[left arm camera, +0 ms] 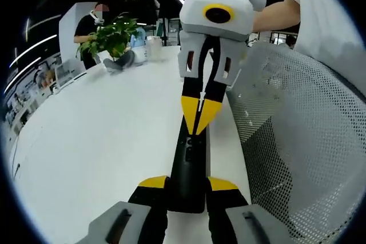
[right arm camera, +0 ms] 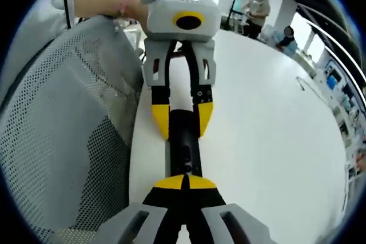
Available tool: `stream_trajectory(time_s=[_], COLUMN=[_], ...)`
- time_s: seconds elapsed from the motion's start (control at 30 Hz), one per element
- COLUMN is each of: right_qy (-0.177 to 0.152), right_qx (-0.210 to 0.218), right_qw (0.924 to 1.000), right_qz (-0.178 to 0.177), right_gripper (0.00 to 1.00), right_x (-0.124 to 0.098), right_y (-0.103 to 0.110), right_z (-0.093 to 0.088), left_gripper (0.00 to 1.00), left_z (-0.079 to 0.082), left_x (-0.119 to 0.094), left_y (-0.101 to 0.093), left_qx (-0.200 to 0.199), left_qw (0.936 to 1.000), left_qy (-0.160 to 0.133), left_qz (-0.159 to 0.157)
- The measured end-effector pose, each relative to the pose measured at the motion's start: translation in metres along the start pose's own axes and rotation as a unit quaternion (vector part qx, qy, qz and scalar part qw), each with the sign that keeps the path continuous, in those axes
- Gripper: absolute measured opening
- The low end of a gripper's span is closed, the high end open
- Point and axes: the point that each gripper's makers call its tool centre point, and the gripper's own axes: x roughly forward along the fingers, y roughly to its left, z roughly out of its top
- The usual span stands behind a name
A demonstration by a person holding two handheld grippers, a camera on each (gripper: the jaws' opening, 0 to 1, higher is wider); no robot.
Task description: Press the specified remote control buttons in sequence, fully releasing each button before pressing the next.
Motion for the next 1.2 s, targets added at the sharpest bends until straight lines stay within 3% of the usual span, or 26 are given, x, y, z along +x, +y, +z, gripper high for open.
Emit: stream_trajectory(time_s=[0.37, 0.47, 0.6, 0.9, 1.03, 1.2], right_qy=[0.03, 0.034, 0.022, -0.016, -0.004, 0.011], right_qx=[0.039, 0.045, 0.055, 0.072, 0.041, 0.04], right_qw=[0.9978, 0.9971, 0.997, 0.9961, 0.9987, 0.9988], right_qz=[0.045, 0.052, 0.05, 0.05, 0.031, 0.026], right_gripper=[0.0, 0.0, 0.0, 0.0, 0.0, 0.0], right_x=[0.002, 0.002, 0.001, -0.001, -0.001, -0.004], right_y=[0.0, 0.001, 0.001, 0.002, 0.002, -0.003], right_z=[-0.001, -0.002, -0.004, -0.003, -0.004, -0.012], left_gripper=[0.25, 0.27, 0.3, 0.25, 0.25, 0.25], left_z=[0.0, 0.001, 0.005, 0.004, 0.004, 0.003], left_x=[0.0, 0.001, 0.006, 0.006, 0.007, 0.006], left_y=[-0.002, -0.002, -0.003, -0.002, -0.002, -0.003], left_qx=[0.01, -0.004, -0.011, 0.004, 0.008, 0.007], left_qw=[0.9999, 1.0, 0.9999, 0.9999, 0.9998, 0.9999], left_qy=[-0.004, 0.003, 0.003, 0.007, 0.015, 0.012], left_qz=[-0.002, -0.003, -0.01, -0.009, -0.01, -0.009])
